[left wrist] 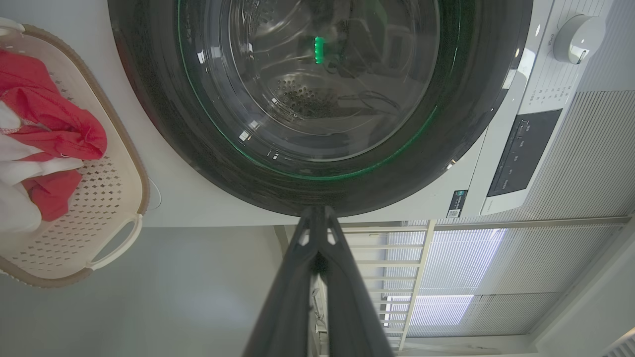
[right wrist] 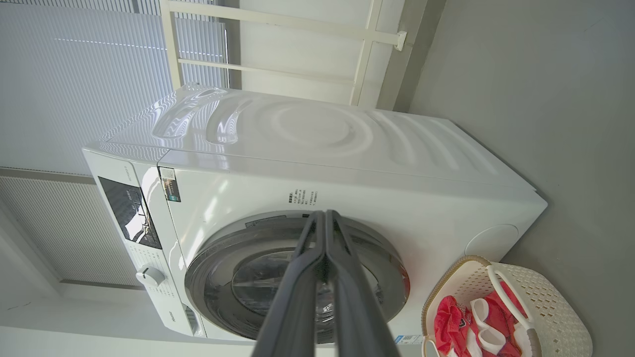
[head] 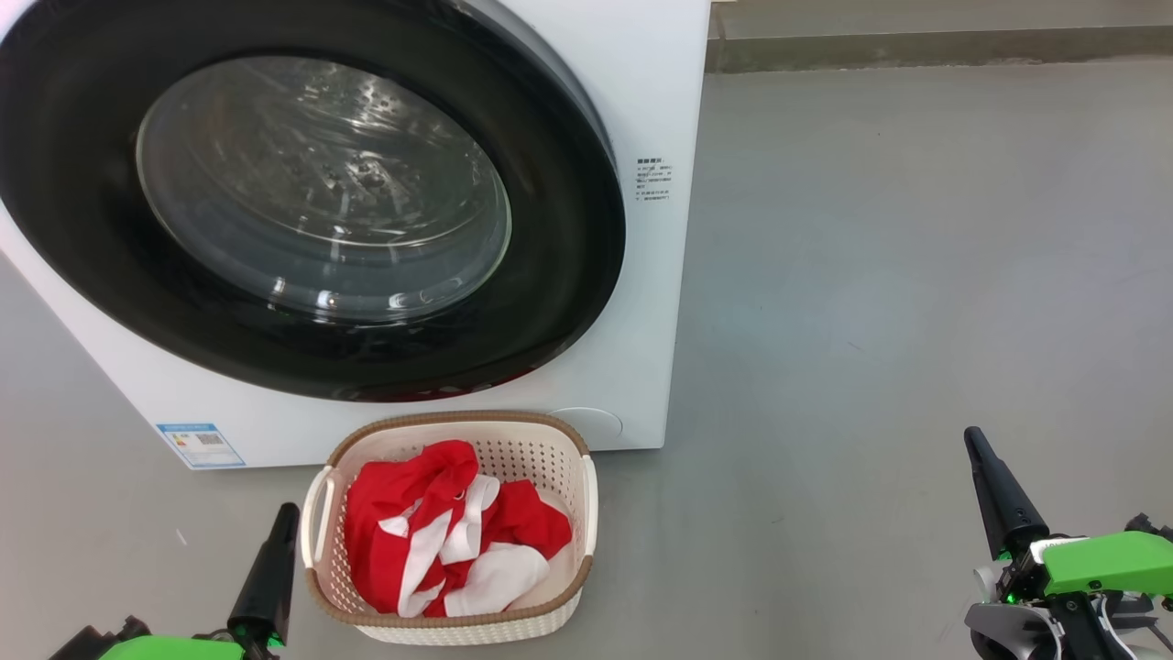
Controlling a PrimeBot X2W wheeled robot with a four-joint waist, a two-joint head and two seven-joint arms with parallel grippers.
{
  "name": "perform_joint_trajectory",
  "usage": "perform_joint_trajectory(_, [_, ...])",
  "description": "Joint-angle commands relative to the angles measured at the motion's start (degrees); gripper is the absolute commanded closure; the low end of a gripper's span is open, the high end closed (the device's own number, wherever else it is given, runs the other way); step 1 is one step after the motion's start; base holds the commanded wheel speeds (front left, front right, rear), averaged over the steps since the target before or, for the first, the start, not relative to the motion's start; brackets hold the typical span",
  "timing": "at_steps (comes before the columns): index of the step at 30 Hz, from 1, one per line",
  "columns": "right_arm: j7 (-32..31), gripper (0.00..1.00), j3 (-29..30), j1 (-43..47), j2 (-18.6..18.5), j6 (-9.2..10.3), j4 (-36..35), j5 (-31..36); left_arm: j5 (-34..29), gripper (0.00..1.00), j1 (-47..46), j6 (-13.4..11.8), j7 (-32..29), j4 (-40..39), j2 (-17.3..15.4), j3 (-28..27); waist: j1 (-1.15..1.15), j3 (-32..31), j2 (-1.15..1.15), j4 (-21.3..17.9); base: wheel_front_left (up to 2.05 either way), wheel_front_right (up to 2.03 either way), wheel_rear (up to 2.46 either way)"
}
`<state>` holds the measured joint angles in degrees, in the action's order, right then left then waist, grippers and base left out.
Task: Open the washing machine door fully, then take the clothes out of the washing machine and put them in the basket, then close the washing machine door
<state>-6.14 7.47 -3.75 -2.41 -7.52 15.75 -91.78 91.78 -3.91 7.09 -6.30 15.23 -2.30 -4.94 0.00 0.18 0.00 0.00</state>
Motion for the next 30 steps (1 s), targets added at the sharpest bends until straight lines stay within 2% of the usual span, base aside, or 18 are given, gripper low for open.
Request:
perform_joint_trajectory(1, [-0.4, 1.00, -0.9, -2.4, -0.5, 0.03, -1.7, -0.3, 0.4, 1.00, -2.3, 0.4, -0.2, -1.2, -0.6, -1.6, 0.00, 0.0, 0.00, 0.0, 0.00, 0.00, 0.00])
perform_joint_trajectory(30, [-0.4, 1.00, -0.9, -2.4, -0.5, 0.03, -1.7, -0.3, 0.4, 1.00, -2.3, 0.4, -0.2, -1.2, -0.6, -1.6, 0.00, 0.0, 0.00, 0.0, 0.00, 0.00, 0.00])
